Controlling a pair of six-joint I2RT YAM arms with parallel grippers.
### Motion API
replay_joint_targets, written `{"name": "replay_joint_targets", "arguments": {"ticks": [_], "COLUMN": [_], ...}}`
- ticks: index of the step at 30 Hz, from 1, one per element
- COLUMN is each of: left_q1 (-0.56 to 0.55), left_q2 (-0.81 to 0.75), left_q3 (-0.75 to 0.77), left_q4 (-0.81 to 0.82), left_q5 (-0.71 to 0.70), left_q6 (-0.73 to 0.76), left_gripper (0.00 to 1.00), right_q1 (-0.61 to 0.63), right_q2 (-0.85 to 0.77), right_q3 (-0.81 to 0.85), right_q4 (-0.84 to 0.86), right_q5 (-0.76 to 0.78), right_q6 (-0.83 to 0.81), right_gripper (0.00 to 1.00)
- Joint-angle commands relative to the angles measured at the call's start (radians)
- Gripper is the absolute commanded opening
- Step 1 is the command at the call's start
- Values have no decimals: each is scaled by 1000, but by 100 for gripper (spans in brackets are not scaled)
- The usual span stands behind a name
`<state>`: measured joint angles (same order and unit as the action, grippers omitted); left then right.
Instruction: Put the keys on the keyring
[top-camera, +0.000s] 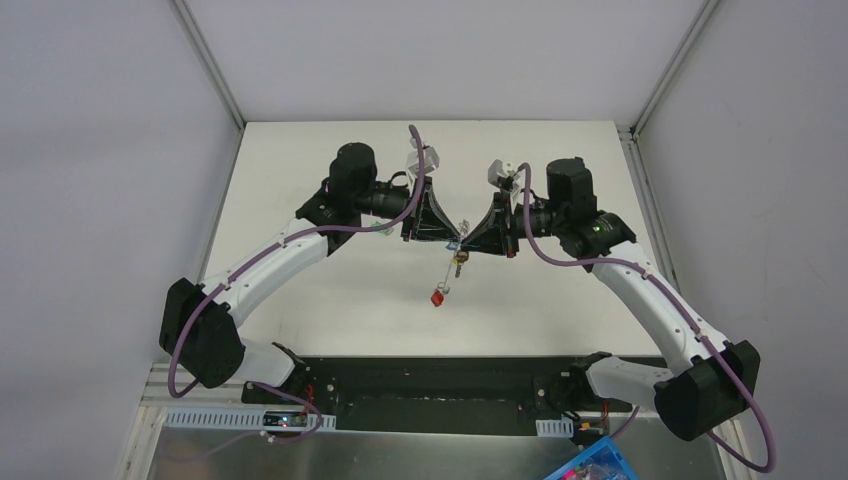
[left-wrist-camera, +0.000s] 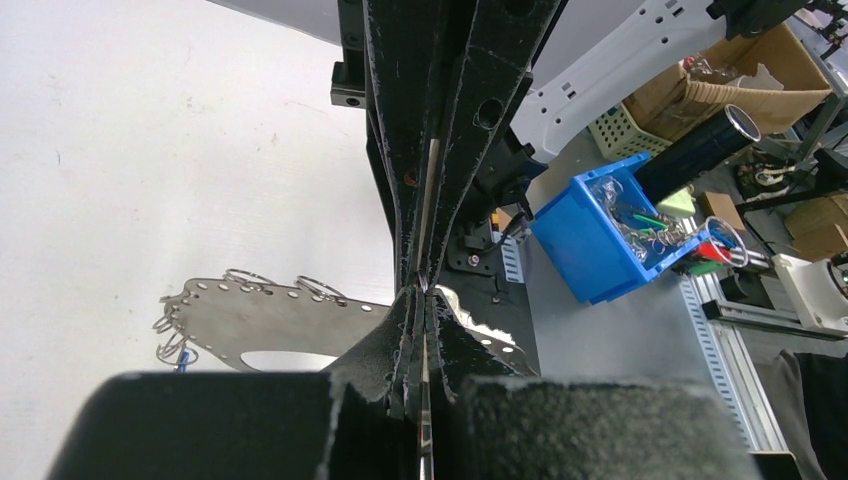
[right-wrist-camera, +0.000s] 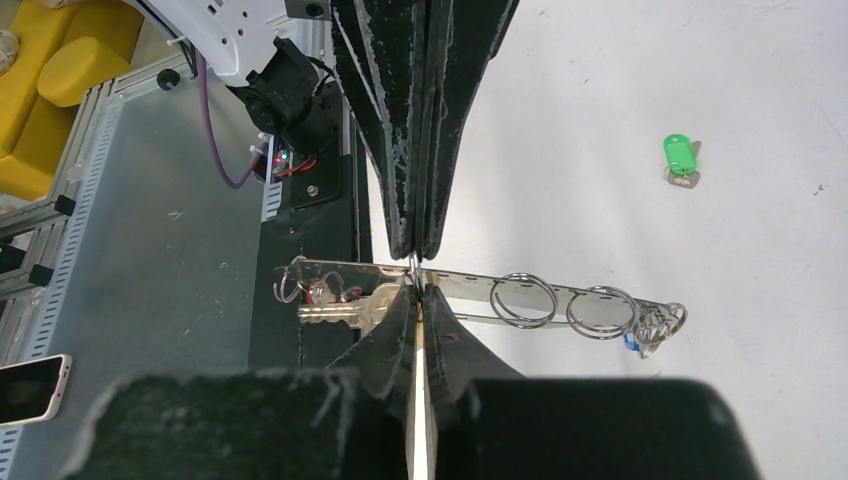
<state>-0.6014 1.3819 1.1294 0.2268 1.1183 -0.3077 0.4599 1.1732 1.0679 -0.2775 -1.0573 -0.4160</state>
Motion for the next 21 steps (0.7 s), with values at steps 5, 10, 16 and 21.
{"name": "replay_joint_targets", "arguments": {"ticks": [5,10,16,21], "left_q1": [6,6,2,-8], "left_q2": [-11,-22,-27,-26], "left_q3": [10,68,104,94], "left_q4": [-25,-283,-427,-431], "left_q5": [18,-54,-126,-118], "left_q6": [80,318,473,500], "left_gripper": [0,0,25,35], "right_q1": [4,20,102,127], "right_q2": [-10,20,93,122], "right_q3": [83,146,214,230], "right_q4": [-87,-237,-369,-371], "right_q5": [30,127,233,235], "right_q6": [-76,-148,-176,-146], "right_gripper": [0,0,0,0]}}
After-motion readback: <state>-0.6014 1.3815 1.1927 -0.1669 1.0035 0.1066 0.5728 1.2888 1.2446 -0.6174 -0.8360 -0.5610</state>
